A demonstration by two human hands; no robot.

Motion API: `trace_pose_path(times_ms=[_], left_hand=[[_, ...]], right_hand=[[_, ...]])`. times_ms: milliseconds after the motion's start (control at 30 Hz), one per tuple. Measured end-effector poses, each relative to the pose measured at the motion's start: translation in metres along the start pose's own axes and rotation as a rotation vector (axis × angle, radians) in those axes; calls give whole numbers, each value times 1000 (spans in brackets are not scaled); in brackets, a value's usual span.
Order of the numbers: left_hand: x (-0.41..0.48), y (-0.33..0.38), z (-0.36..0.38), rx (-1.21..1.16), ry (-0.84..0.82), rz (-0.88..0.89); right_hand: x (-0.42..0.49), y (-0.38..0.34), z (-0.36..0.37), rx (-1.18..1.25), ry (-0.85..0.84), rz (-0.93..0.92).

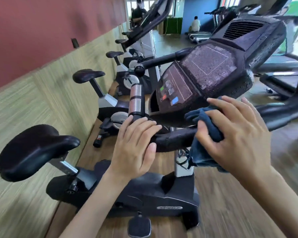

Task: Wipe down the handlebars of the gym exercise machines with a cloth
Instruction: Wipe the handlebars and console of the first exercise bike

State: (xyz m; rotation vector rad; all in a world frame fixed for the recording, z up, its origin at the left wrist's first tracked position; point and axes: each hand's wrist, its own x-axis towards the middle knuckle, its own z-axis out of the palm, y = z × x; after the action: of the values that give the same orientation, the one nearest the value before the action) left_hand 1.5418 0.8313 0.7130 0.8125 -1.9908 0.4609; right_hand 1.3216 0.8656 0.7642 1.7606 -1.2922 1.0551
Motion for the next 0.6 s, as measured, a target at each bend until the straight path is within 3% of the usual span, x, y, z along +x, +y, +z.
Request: trace_pose_path(times_ms=[200,367,600], left_hand=[[-6,-29,-2,-179,-34,14],[-12,-46,1,-321,-69,-40],[-14,-51,6,-410,-84,-32]], right_hand=[[0,-42,15,-57,56,109],[-4,-95,33,-62,78,95],[-6,-64,24,3,82,-30]])
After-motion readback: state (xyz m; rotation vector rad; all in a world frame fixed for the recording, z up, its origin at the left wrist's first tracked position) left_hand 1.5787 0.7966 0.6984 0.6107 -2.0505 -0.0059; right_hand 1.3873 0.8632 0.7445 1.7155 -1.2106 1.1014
